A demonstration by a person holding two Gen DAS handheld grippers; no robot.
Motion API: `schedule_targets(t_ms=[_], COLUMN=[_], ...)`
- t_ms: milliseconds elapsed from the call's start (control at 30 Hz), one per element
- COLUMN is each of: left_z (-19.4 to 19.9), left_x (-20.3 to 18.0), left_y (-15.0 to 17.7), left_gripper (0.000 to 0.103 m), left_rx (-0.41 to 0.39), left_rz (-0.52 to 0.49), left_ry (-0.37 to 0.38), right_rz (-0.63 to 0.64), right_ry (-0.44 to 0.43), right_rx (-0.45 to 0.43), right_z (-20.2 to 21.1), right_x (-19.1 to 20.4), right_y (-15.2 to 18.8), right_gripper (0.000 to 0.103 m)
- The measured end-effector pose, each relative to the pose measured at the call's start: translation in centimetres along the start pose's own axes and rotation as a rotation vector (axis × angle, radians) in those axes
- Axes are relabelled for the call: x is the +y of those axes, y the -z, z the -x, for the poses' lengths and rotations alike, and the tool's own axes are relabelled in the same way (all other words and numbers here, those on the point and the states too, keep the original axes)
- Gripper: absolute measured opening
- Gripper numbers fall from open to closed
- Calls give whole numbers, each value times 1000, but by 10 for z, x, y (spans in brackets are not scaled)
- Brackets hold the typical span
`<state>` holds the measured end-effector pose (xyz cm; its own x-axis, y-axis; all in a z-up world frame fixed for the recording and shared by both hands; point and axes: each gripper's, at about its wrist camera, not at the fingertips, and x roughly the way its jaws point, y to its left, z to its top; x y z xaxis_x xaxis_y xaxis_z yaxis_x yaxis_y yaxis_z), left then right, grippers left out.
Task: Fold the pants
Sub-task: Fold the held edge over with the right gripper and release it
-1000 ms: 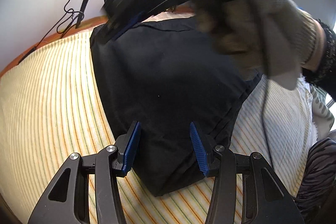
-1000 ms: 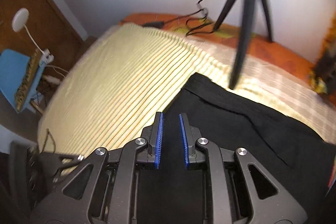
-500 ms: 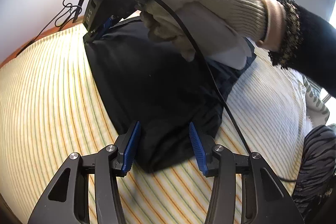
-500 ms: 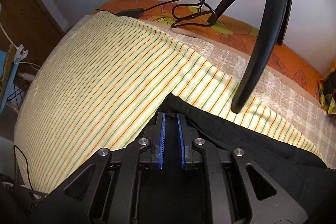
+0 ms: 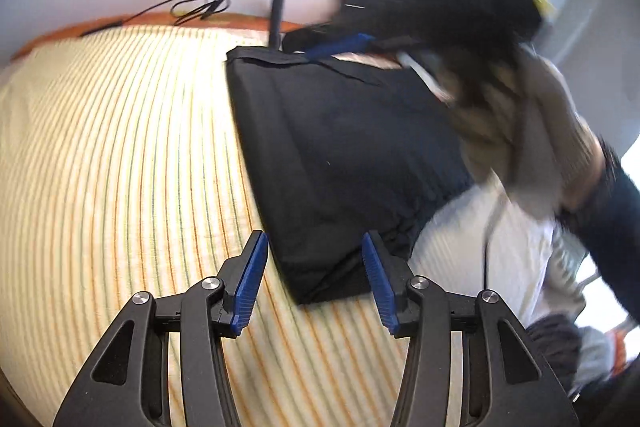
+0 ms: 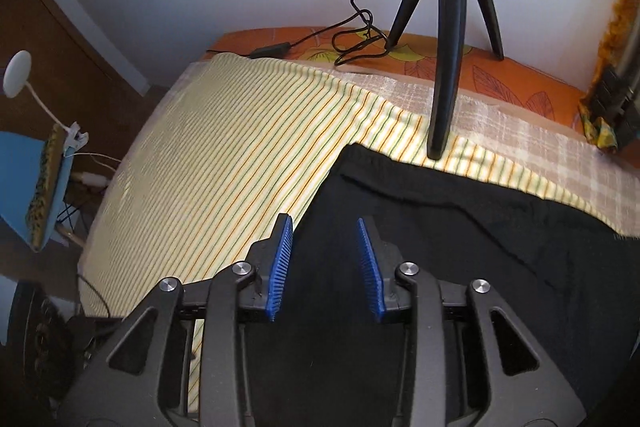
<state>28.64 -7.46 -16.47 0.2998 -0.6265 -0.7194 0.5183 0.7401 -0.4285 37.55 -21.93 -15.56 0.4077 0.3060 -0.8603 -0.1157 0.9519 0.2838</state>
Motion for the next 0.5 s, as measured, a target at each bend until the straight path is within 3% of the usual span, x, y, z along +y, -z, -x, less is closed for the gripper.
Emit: schedule_targets(t_ms=[167,300,367,500], left_z=[-22,-37,-39,-37], left_x=[1,11,14,20], left_y=[-11,-11,-10,-8], left_gripper=[48,48,48,45], left_rx=[21,35,13,-12], left_rz=[75,170,202,267], left_ry=[-27,10,20,70], right_rz=[-48,-66,-90,-124], right_ry=[-7,8,7,26], right_rx=[26,50,64,86], right_z=[11,9,6,-7], right_x=[2,6,4,0], right_y=[12,16,17,18], right_gripper=[46,47,53,54])
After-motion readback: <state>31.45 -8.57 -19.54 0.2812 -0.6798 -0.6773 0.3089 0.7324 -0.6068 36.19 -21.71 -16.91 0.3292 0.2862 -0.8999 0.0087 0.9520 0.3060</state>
